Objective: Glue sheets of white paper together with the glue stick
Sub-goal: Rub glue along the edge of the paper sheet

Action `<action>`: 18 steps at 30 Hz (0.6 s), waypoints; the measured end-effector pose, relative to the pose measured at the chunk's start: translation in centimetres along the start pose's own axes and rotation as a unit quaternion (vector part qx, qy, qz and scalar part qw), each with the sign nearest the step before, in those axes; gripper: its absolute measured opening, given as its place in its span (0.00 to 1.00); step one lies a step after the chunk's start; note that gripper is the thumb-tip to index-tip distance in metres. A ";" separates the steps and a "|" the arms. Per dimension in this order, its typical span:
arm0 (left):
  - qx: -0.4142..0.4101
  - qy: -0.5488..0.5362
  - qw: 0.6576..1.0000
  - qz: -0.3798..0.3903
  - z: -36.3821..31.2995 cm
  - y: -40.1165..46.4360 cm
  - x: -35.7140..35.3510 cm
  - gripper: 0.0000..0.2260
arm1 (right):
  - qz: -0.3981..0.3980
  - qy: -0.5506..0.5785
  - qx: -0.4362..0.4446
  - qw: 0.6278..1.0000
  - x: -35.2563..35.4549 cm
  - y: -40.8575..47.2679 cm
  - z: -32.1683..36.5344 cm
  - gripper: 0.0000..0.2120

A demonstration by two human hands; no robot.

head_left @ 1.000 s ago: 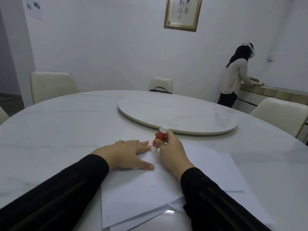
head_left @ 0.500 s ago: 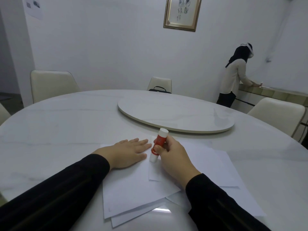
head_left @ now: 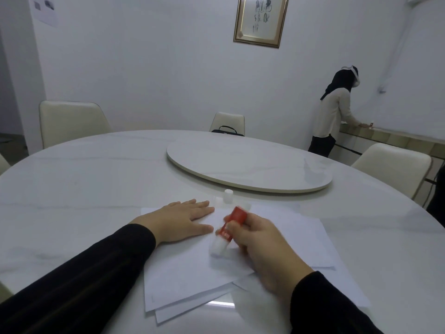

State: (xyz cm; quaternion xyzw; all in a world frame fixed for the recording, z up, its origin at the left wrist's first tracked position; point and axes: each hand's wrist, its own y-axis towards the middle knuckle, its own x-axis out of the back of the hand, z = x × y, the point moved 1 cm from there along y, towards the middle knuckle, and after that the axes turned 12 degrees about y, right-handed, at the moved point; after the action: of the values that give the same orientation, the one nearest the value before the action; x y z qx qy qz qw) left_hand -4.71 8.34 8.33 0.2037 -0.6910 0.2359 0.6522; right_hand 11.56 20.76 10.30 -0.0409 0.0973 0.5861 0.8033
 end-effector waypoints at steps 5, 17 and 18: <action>-0.006 -0.008 1.000 -0.014 0.0 -0.2 -0.2 0.28 | -0.142 0.098 0.039 0.984 1.9 2.8 2.6 0.03; -0.009 -0.003 1.000 0.003 -0.1 0.0 0.0 0.28 | -0.128 -0.147 0.107 0.975 -1.3 8.0 -0.5 0.09; -0.008 -0.003 1.000 0.006 0.0 0.0 0.1 0.28 | -0.119 -0.165 0.106 0.973 -1.4 8.0 -0.6 0.10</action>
State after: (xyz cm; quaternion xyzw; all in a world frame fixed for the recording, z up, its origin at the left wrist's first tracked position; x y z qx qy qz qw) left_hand -4.70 8.36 8.38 0.1951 -0.6959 0.2331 0.6507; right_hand 3.51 21.84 10.42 0.1301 0.0194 0.4711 0.8722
